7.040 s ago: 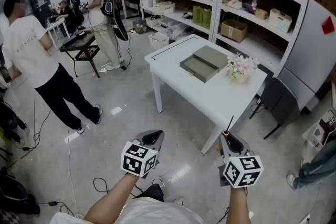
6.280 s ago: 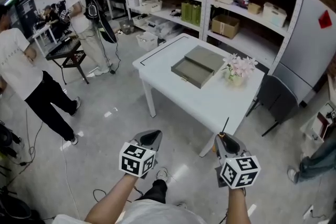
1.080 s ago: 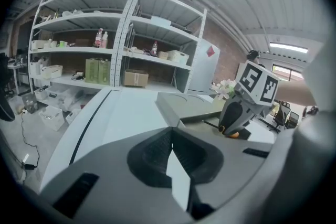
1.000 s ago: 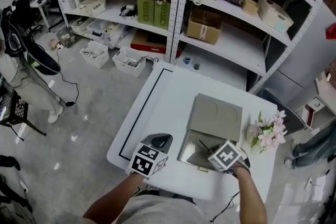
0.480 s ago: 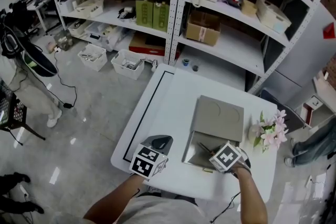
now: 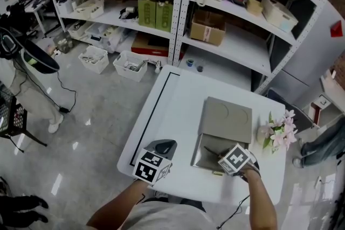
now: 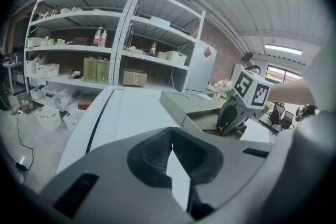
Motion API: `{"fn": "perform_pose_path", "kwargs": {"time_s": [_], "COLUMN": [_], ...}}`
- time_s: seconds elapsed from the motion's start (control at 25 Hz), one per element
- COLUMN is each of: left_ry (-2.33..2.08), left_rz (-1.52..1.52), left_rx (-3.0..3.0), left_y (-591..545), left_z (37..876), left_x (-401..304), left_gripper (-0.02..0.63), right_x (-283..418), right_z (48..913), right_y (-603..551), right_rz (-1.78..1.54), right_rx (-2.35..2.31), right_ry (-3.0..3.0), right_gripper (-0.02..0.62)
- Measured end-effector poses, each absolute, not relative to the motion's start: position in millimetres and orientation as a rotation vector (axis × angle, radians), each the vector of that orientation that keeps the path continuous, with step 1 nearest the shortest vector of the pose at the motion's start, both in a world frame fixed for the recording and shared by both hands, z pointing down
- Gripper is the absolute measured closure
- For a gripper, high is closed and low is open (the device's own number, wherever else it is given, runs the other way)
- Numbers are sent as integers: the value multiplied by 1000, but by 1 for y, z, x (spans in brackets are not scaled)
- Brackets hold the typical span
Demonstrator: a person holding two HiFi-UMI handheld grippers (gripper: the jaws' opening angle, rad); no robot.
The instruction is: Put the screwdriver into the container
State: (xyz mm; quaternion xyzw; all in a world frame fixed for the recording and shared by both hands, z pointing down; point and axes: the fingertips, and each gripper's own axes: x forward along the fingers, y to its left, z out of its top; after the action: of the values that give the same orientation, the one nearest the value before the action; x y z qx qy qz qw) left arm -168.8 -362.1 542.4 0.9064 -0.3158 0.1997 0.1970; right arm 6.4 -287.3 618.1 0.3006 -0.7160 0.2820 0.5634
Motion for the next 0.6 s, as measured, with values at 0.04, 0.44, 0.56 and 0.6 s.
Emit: {"fn": "perform_pose_path", "kwargs": {"time_s": [0.04, 0.44, 0.56, 0.6], "left_ry": [-881, -809, -793, -788], "left_rz": [558, 555, 549, 548], "left_rx": [2539, 2572, 2587, 2593], "left_y": [-362, -361, -364, -365], "left_z": [543, 537, 529, 526], "left_x": [-170, -159, -151, -148], "left_gripper": [601, 600, 601, 600], "right_x": [5, 13, 17, 19], "right_z": [618, 589, 572, 566], "right_y": [-286, -287, -286, -286], "right_rz": [670, 691, 702, 706], "right_rx": [709, 913, 996, 1027], "right_ry": [-1689, -1742, -1779, -1795], "right_gripper": [492, 491, 494, 498]}}
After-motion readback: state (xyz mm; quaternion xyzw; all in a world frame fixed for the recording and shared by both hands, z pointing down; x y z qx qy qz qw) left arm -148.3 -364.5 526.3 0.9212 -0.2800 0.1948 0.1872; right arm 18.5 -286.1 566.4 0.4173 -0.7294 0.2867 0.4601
